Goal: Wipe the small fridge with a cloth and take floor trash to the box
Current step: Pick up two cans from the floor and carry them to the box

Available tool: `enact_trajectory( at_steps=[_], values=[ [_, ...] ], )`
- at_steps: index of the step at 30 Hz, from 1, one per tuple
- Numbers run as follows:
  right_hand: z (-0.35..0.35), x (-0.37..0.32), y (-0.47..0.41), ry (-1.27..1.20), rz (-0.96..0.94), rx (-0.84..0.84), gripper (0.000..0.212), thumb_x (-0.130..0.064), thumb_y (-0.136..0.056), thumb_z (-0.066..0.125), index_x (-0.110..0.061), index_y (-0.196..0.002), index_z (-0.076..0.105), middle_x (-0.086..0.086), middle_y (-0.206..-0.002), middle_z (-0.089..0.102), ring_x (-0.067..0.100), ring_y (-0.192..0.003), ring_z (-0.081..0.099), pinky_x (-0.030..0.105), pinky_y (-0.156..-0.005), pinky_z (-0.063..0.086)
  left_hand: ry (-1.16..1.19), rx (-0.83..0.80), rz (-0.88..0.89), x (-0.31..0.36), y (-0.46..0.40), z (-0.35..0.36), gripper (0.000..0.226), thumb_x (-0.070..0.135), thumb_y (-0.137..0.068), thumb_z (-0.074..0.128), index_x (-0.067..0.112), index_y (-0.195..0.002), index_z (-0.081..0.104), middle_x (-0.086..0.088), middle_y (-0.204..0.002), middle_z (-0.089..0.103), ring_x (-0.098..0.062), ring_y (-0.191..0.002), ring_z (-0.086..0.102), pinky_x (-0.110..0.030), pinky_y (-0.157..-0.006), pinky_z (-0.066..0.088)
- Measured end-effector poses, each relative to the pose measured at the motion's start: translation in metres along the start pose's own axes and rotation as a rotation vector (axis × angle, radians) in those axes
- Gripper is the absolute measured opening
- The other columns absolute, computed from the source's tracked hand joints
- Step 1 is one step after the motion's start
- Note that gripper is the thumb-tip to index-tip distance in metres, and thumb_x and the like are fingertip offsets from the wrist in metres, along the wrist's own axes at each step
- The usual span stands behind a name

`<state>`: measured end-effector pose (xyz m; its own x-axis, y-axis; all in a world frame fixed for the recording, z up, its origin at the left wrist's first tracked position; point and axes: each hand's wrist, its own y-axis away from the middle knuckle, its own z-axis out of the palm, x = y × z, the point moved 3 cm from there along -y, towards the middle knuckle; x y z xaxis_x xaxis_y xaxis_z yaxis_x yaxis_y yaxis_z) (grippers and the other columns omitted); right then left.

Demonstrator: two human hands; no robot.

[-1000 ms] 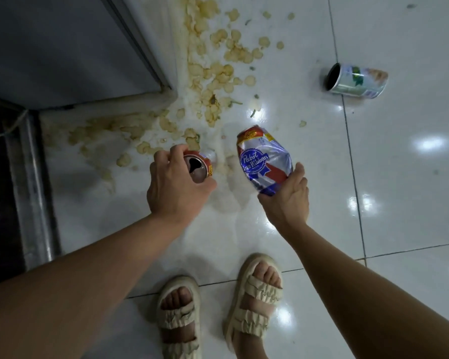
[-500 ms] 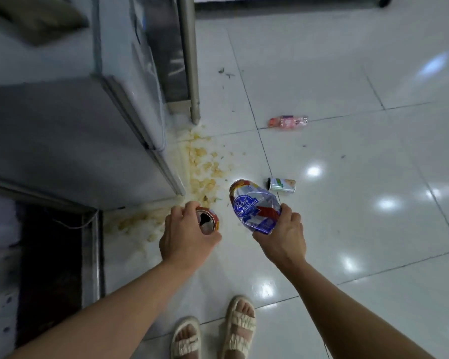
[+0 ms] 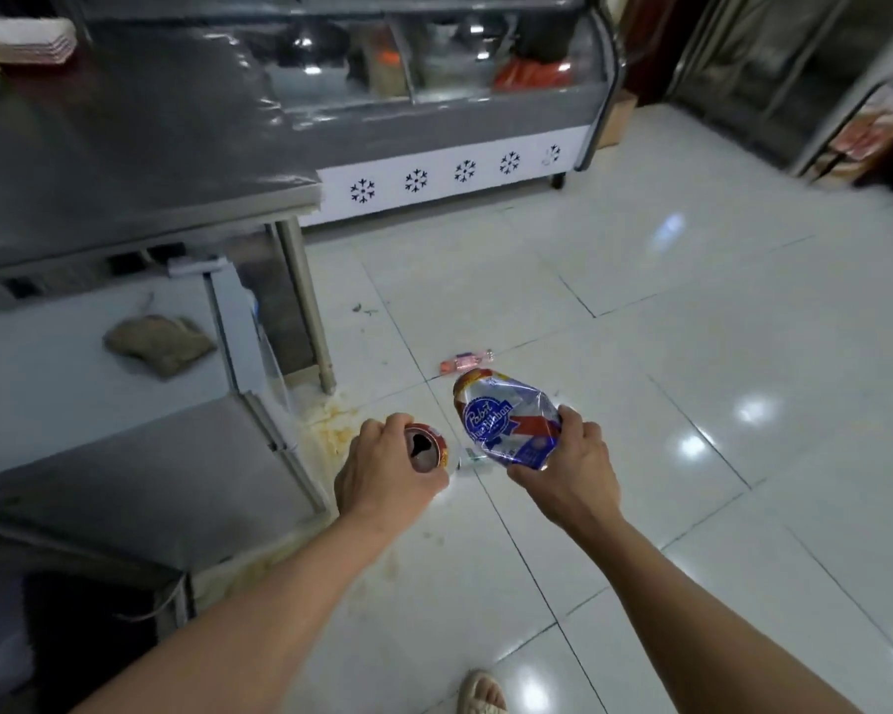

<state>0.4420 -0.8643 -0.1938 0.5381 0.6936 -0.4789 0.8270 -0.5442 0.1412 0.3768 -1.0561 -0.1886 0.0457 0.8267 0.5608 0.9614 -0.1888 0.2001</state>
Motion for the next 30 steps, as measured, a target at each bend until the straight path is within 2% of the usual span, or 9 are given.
enact_trajectory(
  at_steps=[3, 8, 12, 18, 26, 30],
  values=[
    [-0.048, 0.010, 0.000, -0.013, 0.024, 0.077, 0.086, -0.047, -0.069, 0.073, -0.021, -0.138, 0.029, 0.004, -0.126, 0.044, 0.021, -0.111, 0.049, 0.035, -0.081, 0.049, 0.007, 0.021, 0.068, 0.047, 0.002, -0.012, 0.058, 0.048, -0.068, 0.069, 0.028, -0.117, 0.046, 0.002, -0.112, 0.047, -0.019, -0.103, 0.050, -0.030, -0.075, 0.043],
    [-0.124, 0.039, -0.008, -0.019, 0.040, 0.172, 0.085, -0.046, -0.069, 0.073, -0.021, -0.138, 0.029, 0.004, -0.127, 0.045, 0.022, -0.110, 0.050, 0.038, -0.082, 0.052, -0.018, 0.031, 0.176, 0.124, 0.007, -0.015, 0.063, 0.051, -0.067, 0.068, 0.030, -0.122, 0.044, 0.004, -0.110, 0.047, -0.018, -0.101, 0.051, -0.031, -0.077, 0.046],
    [-0.185, 0.075, -0.027, -0.035, 0.055, 0.229, 0.084, -0.045, -0.067, 0.075, -0.021, -0.136, 0.033, 0.004, -0.122, 0.047, 0.022, -0.104, 0.053, 0.034, -0.077, 0.051, -0.047, 0.037, 0.246, 0.188, 0.006, -0.007, 0.061, 0.054, -0.067, 0.065, 0.031, -0.120, 0.045, 0.005, -0.110, 0.048, -0.017, -0.098, 0.051, -0.031, -0.076, 0.046],
    [-0.270, 0.137, -0.063, -0.087, 0.092, 0.306, 0.079, -0.043, -0.066, 0.075, -0.017, -0.130, 0.037, 0.005, -0.119, 0.048, 0.025, -0.105, 0.053, 0.037, -0.080, 0.049, -0.042, 0.096, 0.317, 0.294, -0.003, 0.019, 0.066, 0.056, -0.066, 0.066, 0.031, -0.124, 0.044, 0.004, -0.113, 0.049, -0.017, -0.098, 0.052, -0.028, -0.072, 0.041],
    [-0.345, 0.207, -0.114, -0.119, 0.103, 0.362, 0.079, -0.044, -0.067, 0.076, -0.016, -0.130, 0.038, 0.005, -0.121, 0.048, 0.024, -0.106, 0.053, 0.036, -0.081, 0.049, -0.056, 0.129, 0.391, 0.405, -0.028, 0.057, 0.066, 0.054, -0.065, 0.067, 0.031, -0.123, 0.044, 0.004, -0.114, 0.052, -0.017, -0.098, 0.052, -0.030, -0.074, 0.043],
    [-0.368, 0.233, -0.156, -0.126, 0.122, 0.387, 0.080, -0.044, -0.067, 0.076, -0.016, -0.131, 0.037, 0.005, -0.121, 0.048, 0.023, -0.106, 0.053, 0.038, -0.083, 0.051, -0.048, 0.124, 0.427, 0.455, -0.060, 0.076, 0.065, 0.056, -0.066, 0.068, 0.032, -0.122, 0.045, 0.005, -0.112, 0.051, -0.014, -0.093, 0.048, -0.028, -0.072, 0.039]
  ],
)
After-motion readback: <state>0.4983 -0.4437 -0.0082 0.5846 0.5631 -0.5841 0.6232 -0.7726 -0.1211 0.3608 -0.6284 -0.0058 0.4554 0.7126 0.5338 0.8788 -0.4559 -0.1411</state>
